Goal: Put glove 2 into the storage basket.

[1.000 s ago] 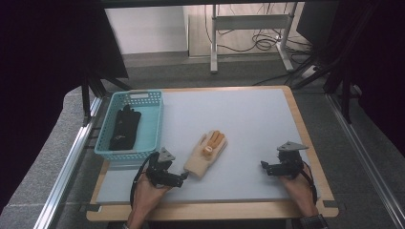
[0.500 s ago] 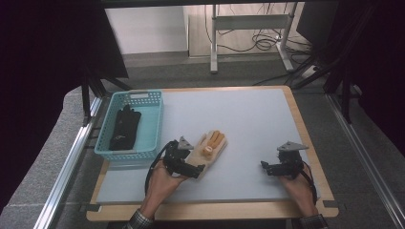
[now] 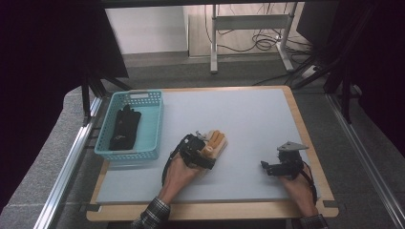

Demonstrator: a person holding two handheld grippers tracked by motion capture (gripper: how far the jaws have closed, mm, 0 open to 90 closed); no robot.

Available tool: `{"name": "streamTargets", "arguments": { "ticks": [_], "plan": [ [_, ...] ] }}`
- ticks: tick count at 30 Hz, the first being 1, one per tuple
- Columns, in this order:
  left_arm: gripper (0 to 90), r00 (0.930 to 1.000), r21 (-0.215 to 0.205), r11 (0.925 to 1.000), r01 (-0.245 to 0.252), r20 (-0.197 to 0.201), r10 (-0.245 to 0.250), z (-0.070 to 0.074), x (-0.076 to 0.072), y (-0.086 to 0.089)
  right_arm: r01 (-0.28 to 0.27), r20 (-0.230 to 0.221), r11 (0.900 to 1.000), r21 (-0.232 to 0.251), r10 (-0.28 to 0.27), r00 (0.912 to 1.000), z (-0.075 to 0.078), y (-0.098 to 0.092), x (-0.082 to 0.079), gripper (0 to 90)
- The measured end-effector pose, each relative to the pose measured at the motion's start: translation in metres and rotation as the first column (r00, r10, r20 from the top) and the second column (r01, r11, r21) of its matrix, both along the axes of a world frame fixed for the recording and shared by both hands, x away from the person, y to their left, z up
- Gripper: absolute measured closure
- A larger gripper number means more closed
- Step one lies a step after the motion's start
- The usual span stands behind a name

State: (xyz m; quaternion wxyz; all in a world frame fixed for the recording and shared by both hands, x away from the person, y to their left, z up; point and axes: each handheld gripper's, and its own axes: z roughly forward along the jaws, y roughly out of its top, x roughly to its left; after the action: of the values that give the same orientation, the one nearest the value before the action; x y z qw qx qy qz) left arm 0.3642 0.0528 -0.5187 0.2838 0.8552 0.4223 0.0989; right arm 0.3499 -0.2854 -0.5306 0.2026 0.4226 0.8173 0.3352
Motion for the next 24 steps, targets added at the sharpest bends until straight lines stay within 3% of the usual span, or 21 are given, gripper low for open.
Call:
{"name": "streamTargets", "arguments": {
  "ticks": [4, 6, 13, 16, 24],
  "plan": [
    [13.2, 0.9994, 0.012, 0.9997, 0.022, -0.027, -0.022, -0.004, 0.001, -0.005, 0.000, 0.000, 1.000, 0.000, 0.000, 1.0000, 0.000, 0.000, 0.000, 8.0],
    [17.1, 0.9997, 0.049, 0.9985, 0.024, -0.010, -0.024, -0.005, -0.001, -0.010, 0.000, 0.000, 1.000, 0.000, 0.000, 1.0000, 0.000, 0.000, 0.000, 8.0],
    [45.7, 0.9986, 0.037, 0.9980, 0.051, -0.013, -0.051, 0.000, -0.003, -0.010, 0.000, 0.001, 1.000, -0.001, 0.000, 1.0000, 0.000, 0.000, 0.000, 8.0],
    [53.3, 0.9978, 0.021, 0.9978, 0.063, -0.021, -0.063, 0.001, -0.001, -0.007, 0.000, -0.001, 1.000, 0.000, 0.000, 1.0000, 0.000, 0.000, 0.000, 8.0],
    [59.7, 0.9951, -0.013, 0.9962, 0.086, -0.048, -0.087, 0.004, 0.002, -0.002, 0.000, 0.001, 1.000, -0.001, 0.000, 1.0000, 0.000, 0.000, 0.000, 8.0]
  ]
}}
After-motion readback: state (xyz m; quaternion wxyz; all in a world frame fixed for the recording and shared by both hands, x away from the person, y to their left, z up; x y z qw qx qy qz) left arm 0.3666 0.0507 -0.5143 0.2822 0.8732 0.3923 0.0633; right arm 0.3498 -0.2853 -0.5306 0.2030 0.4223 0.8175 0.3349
